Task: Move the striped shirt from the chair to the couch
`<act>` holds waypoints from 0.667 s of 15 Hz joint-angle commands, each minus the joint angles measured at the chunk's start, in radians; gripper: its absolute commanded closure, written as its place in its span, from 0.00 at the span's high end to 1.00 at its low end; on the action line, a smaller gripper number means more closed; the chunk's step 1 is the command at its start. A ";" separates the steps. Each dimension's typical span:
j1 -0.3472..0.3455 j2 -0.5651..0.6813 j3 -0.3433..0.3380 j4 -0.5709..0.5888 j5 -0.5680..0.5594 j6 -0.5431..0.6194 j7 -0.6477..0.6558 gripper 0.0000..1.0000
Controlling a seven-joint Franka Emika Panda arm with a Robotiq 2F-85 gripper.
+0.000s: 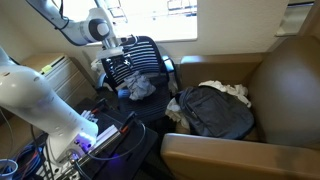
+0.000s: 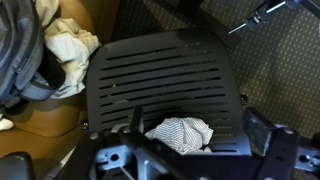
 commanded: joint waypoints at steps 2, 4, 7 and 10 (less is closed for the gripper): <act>0.041 0.182 0.052 0.038 -0.124 0.037 0.099 1.00; 0.028 0.144 0.060 0.010 -0.097 0.043 0.095 1.00; 0.035 0.121 0.034 0.002 -0.135 0.068 0.150 1.00; 0.074 0.199 -0.030 0.011 -0.256 0.300 0.321 1.00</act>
